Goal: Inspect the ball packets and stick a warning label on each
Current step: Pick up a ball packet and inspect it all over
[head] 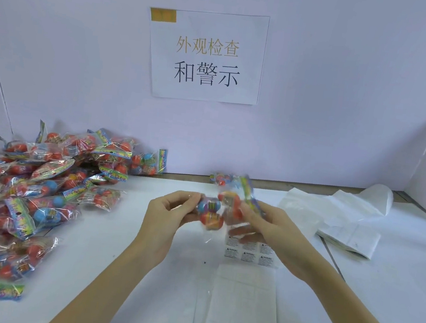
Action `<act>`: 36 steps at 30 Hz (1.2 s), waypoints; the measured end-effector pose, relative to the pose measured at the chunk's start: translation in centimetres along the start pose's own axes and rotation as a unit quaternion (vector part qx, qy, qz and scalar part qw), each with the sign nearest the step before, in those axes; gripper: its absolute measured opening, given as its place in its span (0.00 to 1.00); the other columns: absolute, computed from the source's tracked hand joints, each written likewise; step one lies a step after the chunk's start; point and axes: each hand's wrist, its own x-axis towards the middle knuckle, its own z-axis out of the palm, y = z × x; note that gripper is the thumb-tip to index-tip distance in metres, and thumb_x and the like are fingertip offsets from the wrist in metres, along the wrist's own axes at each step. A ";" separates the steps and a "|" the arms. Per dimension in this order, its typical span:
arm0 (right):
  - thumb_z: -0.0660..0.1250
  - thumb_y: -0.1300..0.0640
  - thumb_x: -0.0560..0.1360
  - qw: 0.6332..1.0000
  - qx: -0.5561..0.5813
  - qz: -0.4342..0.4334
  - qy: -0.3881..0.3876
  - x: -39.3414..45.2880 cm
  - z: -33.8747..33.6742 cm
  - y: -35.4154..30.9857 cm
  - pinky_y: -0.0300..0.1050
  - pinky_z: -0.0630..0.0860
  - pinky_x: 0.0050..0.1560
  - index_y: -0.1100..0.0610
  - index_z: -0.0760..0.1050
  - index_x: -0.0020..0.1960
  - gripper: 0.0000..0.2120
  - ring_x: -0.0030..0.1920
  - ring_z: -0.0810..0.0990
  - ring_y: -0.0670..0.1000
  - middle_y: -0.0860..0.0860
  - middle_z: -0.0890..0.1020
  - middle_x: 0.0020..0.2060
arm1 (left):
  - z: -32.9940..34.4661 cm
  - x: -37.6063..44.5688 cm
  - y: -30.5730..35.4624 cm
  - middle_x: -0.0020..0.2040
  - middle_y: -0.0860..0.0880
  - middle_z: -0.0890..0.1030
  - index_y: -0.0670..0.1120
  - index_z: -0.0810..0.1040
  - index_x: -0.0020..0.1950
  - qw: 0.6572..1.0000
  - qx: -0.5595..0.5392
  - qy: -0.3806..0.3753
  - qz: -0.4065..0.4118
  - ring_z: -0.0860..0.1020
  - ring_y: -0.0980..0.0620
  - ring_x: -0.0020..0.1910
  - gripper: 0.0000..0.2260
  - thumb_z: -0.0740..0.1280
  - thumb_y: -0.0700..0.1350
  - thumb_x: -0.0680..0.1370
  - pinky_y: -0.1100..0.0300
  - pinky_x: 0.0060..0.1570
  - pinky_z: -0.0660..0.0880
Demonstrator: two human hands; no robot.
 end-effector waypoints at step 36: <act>0.78 0.52 0.75 0.998 -0.020 -0.014 0.052 0.1 0.4 0.2 0.54 0.85 0.48 0.53 0.81 0.56 0.12 0.43 0.88 0.54 0.56 0.88 0.44 | 1.1 -0.6 0.1 0.47 0.41 0.84 0.45 0.85 0.56 0.993 0.072 -0.083 -0.033 0.83 0.43 0.38 0.11 0.65 0.47 0.85 0.52 0.38 0.82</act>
